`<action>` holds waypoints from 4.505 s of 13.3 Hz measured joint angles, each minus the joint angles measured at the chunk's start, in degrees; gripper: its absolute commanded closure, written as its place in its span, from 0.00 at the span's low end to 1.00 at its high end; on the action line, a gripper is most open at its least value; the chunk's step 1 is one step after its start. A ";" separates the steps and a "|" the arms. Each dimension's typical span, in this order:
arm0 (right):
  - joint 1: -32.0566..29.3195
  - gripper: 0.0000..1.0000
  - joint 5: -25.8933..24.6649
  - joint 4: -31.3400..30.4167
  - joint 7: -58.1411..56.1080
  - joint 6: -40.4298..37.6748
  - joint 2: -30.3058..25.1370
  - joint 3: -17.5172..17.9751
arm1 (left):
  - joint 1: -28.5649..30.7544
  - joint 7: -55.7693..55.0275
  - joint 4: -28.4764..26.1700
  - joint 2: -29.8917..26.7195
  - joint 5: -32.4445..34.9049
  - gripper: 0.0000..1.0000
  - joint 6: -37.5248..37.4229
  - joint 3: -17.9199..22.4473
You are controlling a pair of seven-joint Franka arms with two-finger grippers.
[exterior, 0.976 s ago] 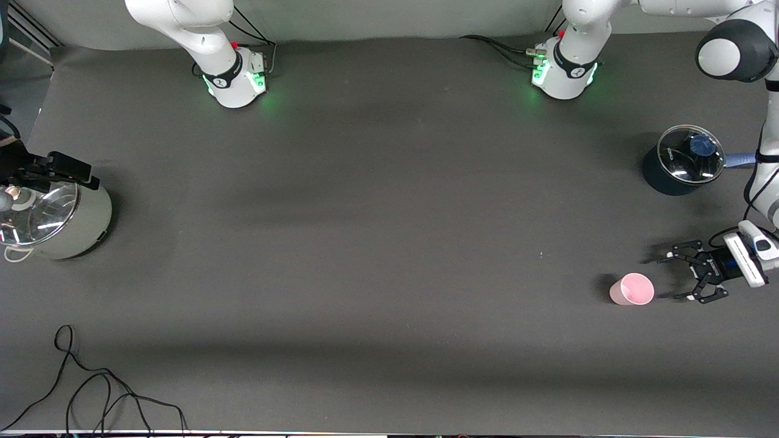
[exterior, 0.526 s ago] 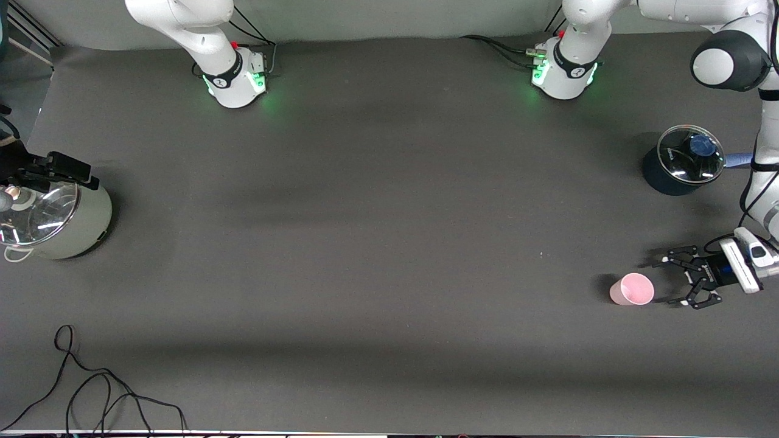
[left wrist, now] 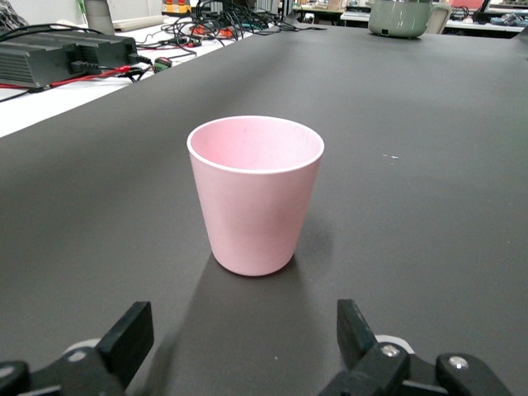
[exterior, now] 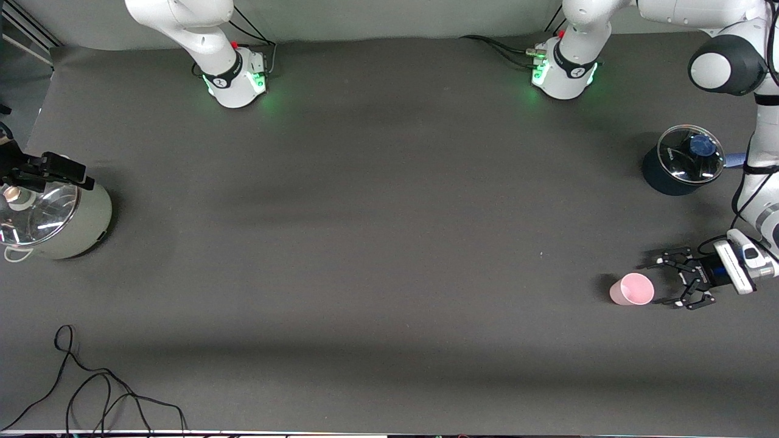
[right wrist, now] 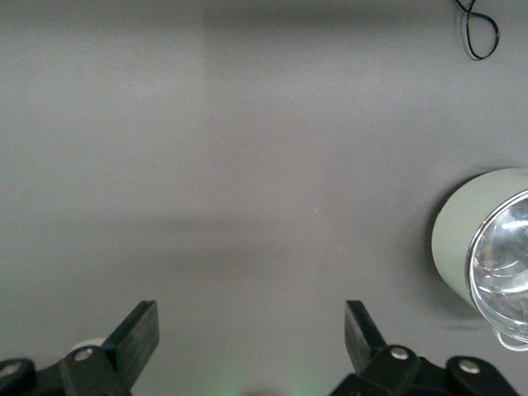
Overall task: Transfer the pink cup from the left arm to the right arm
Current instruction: 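Lower the left gripper around the pink cup and close it, then lift the pink cup off the table with the left gripper, then carry the pink cup toward the table middle with the left gripper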
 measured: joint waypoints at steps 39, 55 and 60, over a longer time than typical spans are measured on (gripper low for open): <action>0.18 0.00 0.00 0.00 -0.94 -0.05 0.00 -1.27 | -1.22 -8.62 -2.01 -4.72 -3.75 0.66 0.90 -5.23; 0.17 0.00 0.00 0.00 -0.95 -0.05 0.00 -1.27 | -31.95 -26.04 -50.39 -57.88 -32.74 0.66 35.41 -8.07; 0.16 0.00 0.00 0.00 -0.95 -0.06 0.00 -1.27 | -51.89 -26.06 -49.29 -59.70 -42.00 0.66 52.25 -8.26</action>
